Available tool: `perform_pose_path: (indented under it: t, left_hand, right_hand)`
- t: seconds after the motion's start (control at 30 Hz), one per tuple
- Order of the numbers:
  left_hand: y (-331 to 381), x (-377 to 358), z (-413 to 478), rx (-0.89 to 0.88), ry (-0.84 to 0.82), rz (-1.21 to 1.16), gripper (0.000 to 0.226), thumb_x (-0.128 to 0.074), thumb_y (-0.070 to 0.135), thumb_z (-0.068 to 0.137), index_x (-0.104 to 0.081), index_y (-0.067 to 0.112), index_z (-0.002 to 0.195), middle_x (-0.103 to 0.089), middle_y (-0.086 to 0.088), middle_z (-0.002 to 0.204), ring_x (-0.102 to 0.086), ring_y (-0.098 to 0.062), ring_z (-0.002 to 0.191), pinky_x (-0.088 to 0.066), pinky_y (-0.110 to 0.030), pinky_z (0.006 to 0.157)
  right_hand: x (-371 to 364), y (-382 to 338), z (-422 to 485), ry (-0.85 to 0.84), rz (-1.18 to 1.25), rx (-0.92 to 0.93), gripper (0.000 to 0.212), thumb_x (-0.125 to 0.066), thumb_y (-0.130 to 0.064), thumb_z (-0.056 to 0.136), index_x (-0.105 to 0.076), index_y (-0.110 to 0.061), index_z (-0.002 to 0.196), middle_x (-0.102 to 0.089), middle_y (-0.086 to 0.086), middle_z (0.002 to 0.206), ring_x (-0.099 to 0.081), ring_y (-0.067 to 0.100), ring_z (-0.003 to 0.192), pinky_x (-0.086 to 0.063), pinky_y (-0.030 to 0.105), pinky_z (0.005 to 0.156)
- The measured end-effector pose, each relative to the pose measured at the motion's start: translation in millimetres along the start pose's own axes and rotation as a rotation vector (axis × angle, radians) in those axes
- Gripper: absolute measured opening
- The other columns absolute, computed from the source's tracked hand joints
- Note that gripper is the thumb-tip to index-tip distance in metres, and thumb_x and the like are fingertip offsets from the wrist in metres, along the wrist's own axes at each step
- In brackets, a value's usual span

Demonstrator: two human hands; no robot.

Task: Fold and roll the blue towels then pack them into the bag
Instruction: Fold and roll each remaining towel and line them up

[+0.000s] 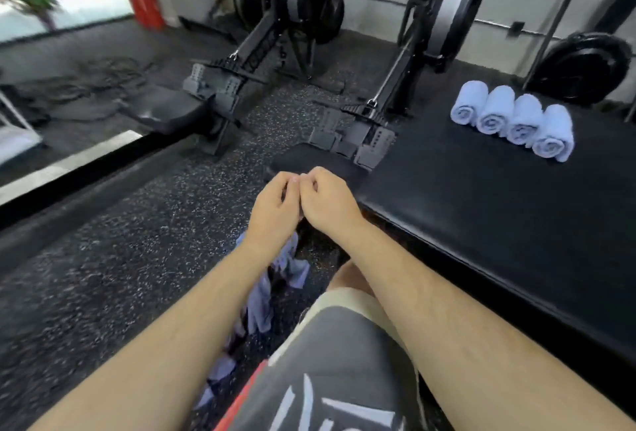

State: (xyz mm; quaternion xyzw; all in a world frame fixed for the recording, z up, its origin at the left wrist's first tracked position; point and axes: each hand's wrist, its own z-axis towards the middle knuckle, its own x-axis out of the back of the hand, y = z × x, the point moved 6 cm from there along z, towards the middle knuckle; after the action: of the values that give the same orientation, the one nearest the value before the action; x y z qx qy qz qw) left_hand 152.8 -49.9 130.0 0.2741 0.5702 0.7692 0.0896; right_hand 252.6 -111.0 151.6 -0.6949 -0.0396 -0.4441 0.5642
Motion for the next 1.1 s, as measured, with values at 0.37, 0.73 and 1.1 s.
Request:
perform_pose_path:
  t: [0.37, 0.73, 1.1]
  left_hand:
    - [-183.9, 113.1, -75.6, 0.373, 0.014, 0.282, 0.030, -0.043, 0.021, 0.102, -0.069, 0.009, 0.094, -0.069, -0.002, 0.093, -0.058, -0.019, 0.086, -0.046, -0.037, 0.077]
    - [-292.5, 153.8, -160.9, 0.779, -0.205, 0.847, 0.039, -0.060, 0.029, 0.094, -0.056, 0.017, 0.131, -0.044, -0.009, 0.132, -0.040, -0.032, 0.122, -0.042, -0.041, 0.098]
    - [-273.4, 164.5, -145.7, 0.612, 0.111, 0.546, 0.017, -0.051, 0.005, 0.091, -0.061, 0.013, 0.081, -0.055, -0.003, 0.096, -0.051, -0.025, 0.091, -0.041, -0.035, 0.072]
  right_hand:
    - [-221.0, -11.4, -23.5, -0.493, -0.401, -0.046, 0.036, -0.039, -0.013, 0.104, -0.042, -0.012, 0.068, -0.045, 0.006, 0.069, -0.041, 0.017, 0.060, -0.034, 0.035, 0.064]
    - [-331.6, 28.9, -82.7, -0.771, -0.481, -0.031, 0.038, -0.045, -0.014, 0.101, -0.036, -0.019, 0.064, -0.057, 0.011, 0.089, -0.051, 0.027, 0.084, -0.032, 0.031, 0.067]
    - [-316.4, 26.9, -78.9, -0.734, -0.308, -0.009, 0.024, -0.048, -0.016, 0.101, -0.065, -0.008, 0.116, -0.065, 0.012, 0.121, -0.058, 0.033, 0.116, -0.048, 0.039, 0.095]
